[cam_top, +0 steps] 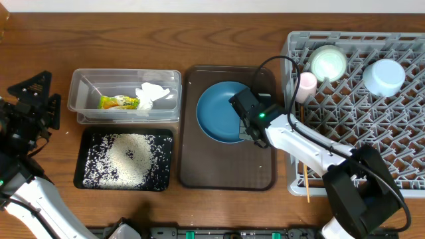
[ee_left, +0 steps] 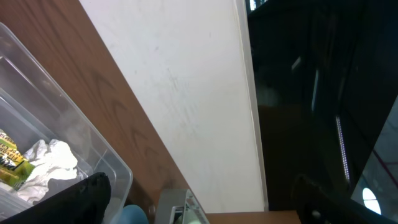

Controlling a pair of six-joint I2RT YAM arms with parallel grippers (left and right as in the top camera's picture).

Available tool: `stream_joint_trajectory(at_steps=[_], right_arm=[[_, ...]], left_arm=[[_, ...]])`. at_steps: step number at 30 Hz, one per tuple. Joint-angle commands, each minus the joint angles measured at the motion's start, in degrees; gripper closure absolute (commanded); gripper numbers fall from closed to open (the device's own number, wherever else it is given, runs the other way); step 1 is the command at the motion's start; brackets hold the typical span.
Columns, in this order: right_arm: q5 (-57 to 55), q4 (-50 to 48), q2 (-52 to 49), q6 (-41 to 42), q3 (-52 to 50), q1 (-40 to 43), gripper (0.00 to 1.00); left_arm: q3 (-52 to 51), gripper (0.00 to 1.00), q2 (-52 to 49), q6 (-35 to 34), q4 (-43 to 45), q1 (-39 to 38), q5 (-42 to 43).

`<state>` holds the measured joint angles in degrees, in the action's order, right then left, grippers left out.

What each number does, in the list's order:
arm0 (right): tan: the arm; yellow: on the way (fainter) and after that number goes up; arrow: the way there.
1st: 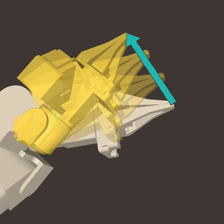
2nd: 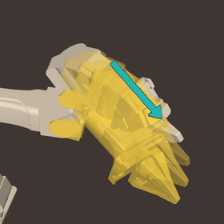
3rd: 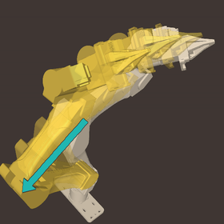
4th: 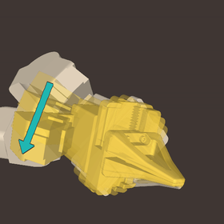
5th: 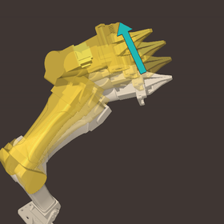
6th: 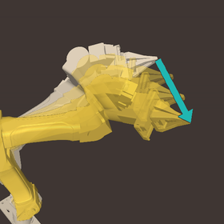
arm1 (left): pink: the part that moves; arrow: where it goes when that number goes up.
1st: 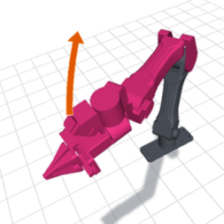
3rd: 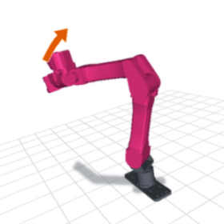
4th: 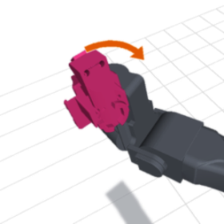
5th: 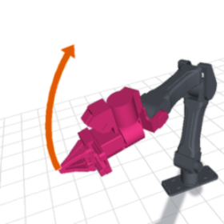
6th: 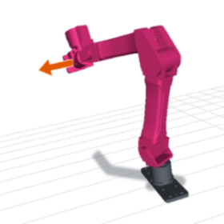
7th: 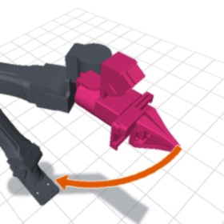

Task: Sort waste into correct bins and load items into the dishwasher rack
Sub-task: 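Tilt the plate up by its rim and lift it off the tray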

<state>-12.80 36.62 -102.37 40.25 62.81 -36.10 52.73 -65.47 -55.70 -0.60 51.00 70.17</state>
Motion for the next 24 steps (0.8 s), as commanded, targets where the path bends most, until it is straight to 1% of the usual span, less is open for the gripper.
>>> stream_joint_trajectory(at_steps=[1,6,12,18,23,24], right_arm=[[-4.26,0.13,0.02,-3.76,-0.37,0.87,0.72],[-3.63,-0.79,0.02,-4.13,-0.33,3.3,0.71],[1.14,-4.87,0.02,-4.13,-0.37,4.26,0.71],[0.74,-8.15,0.02,-4.11,-0.37,4.24,0.72],[-2.1,-7.43,0.02,-4.11,-0.37,4.26,0.72],[-2.08,-7.34,0.02,-4.11,-0.39,4.26,0.74]], left_arm=[[0.74,0.05,-0.02,-0.11,0.24,0.24,0.76],[0.74,0.05,-0.02,-0.11,0.24,0.24,0.76],[0.74,0.05,-0.02,-0.11,0.24,0.24,0.76],[0.74,0.05,-0.02,-0.11,0.24,0.24,0.76],[0.74,0.05,-0.02,-0.11,0.24,0.24,0.76],[0.74,0.05,-0.02,-0.11,0.24,0.26,0.76]])
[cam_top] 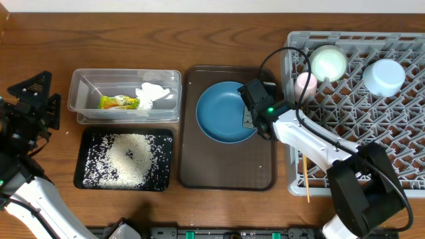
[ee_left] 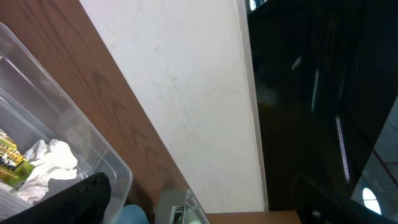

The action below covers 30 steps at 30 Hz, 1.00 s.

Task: Sort waste into correct bins and load items into the dishwasher rack
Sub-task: 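Tilt the plate up by its rim and lift it off the tray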

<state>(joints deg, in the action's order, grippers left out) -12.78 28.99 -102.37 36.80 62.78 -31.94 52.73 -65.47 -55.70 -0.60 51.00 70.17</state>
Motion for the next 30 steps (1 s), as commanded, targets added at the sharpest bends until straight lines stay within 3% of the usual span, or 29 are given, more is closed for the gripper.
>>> stream_joint_trajectory(at_steps=[1,12,16,23,30], right_arm=[[-2.03,0.31,0.02,-0.66,-0.42,0.11,0.76],[-2.25,-3.39,-0.04,-0.42,-3.54,0.31,0.84],[-2.25,-3.3,-0.02,-0.46,-3.67,0.44,0.99],[-2.21,-3.48,1.95,-2.64,-2.99,0.44,0.99],[-2.58,1.01,13.51,-8.9,0.85,0.79,0.99]], left_arm=[[0.74,0.05,-0.02,-0.11,0.24,0.26,0.76],[0.74,0.05,-0.02,-0.11,0.24,0.26,0.76],[0.74,0.05,-0.02,-0.11,0.24,0.24,0.76],[0.74,0.05,-0.02,-0.11,0.24,0.24,0.76],[0.74,0.05,-0.02,-0.11,0.24,0.24,0.76]])
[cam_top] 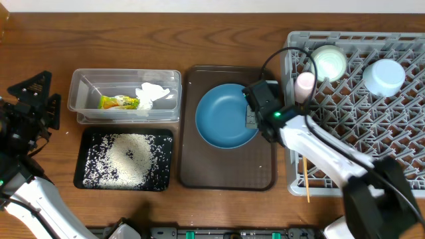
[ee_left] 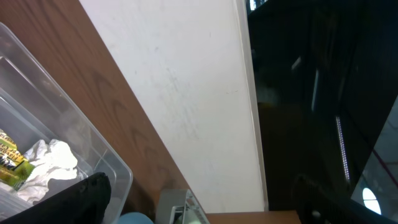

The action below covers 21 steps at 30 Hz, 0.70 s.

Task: Sort waste into correct bins and load items into the dishwasher rack
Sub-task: 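Tilt the plate up by its rim and lift it off the tray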

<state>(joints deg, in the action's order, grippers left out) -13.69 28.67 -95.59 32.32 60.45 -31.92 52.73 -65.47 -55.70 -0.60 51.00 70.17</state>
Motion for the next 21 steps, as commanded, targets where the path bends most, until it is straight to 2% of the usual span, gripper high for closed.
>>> stream_joint_trajectory(at_steps=[1,4,6,15,21], right_arm=[[-2.1,2.56,8.76,-4.83,3.72,1.05,0.99],[-7.5,7.56,16.41,-6.05,5.2,3.02,0.99],[-12.22,9.14,20.83,-10.08,5.29,4.81,0.99],[-35.54,10.75,37.64,-44.37,5.29,16.15,0.99],[-39.5,10.34,42.91,-64.24,5.29,25.18,0.99]], left_arm=[[0.74,0.05,-0.02,-0.11,0.24,0.24,0.76],[0.74,0.05,-0.02,-0.11,0.24,0.24,0.76],[0.74,0.05,-0.02,-0.11,0.24,0.24,0.76],[0.74,0.05,-0.02,-0.11,0.24,0.24,0.76],[0.74,0.05,-0.02,-0.11,0.24,0.24,0.76]])
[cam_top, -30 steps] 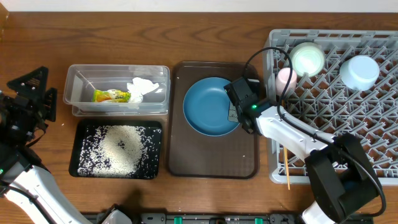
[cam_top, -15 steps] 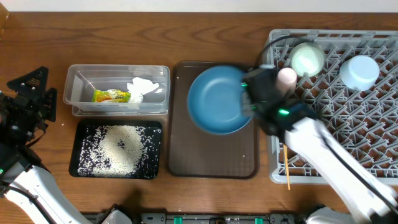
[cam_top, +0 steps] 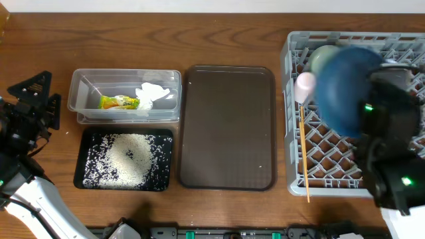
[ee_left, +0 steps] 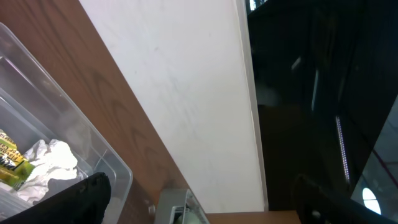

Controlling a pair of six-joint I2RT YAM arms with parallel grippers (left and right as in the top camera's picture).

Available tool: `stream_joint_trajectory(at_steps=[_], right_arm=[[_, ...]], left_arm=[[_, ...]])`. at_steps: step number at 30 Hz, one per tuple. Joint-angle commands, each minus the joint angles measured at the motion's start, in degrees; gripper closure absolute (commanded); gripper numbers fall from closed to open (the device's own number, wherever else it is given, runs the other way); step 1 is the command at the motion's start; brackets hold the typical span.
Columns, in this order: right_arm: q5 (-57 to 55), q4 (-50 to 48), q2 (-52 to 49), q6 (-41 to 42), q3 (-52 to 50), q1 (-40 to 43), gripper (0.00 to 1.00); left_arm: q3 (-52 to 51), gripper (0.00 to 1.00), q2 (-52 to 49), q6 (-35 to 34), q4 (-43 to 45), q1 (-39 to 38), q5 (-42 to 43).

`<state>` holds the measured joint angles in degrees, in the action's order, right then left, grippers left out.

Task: Sort waste into correct bins and load items into the dishwasher rack
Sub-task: 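Tilt the plate up by its rim and lift it off the tray, then carry the blue plate right and lower it into the rack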

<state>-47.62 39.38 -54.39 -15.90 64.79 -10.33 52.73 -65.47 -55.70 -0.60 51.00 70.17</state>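
A blue plate (cam_top: 345,79) hangs blurred above the left part of the grey dishwasher rack (cam_top: 332,174), tilted up on edge. My right gripper (cam_top: 367,106) is behind it, shut on its rim, fingers mostly hidden. The brown serving tray (cam_top: 228,126) lies bare. A clear bin (cam_top: 125,96) holds a yellow-green wrapper (cam_top: 118,102) and crumpled tissue (cam_top: 153,94). My left gripper (cam_top: 30,109) rests open at the table's far left; in the left wrist view its fingers (ee_left: 87,194) stand wide apart, nothing between them.
A black tray of rice (cam_top: 124,158) sits in front of the clear bin. In the rack are a pink cup (cam_top: 305,85), a pale green bowl (cam_top: 320,56) partly behind the plate, and a chopstick (cam_top: 304,153) along its left side.
The blue plate has left the brown tray and is now in the air over the rack, held by my right gripper. The left arm has not moved.
My right gripper was at the plate's right rim on the brown tray. It then stood further right on that rim, and the plate shifted slightly. Now the plate is off the tray and over the rack. My left arm stayed still throughout.
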Motion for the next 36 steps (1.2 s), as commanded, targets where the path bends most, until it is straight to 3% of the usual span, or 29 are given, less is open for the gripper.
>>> stream_joint_trajectory(at_steps=[1,7,15,26,32,36], right_arm=[[-5.57,-0.46,2.05,-19.5,0.94,5.25,0.99],[-5.62,-1.36,1.22,-37.09,0.94,14.34,0.99],[-7.96,-3.41,-4.31,-54.18,0.94,23.21,0.99],[-8.17,-5.86,-15.21,-59.78,0.94,25.97,0.99],[-10.03,-15.45,-20.57,-60.08,0.94,26.03,0.99],[-9.49,-16.26,-22.56,-60.08,0.94,26.01,0.99]], left_arm=[[0.74,0.05,-0.02,-0.11,0.24,0.24,0.76],[0.74,0.05,-0.02,-0.11,0.24,0.24,0.76],[0.74,0.05,-0.02,-0.11,0.24,0.24,0.76],[0.74,0.05,-0.02,-0.11,0.24,0.26,0.79],[0.74,0.05,-0.02,-0.11,0.24,0.24,0.76],[0.74,0.05,-0.02,-0.11,0.24,0.24,0.76]])
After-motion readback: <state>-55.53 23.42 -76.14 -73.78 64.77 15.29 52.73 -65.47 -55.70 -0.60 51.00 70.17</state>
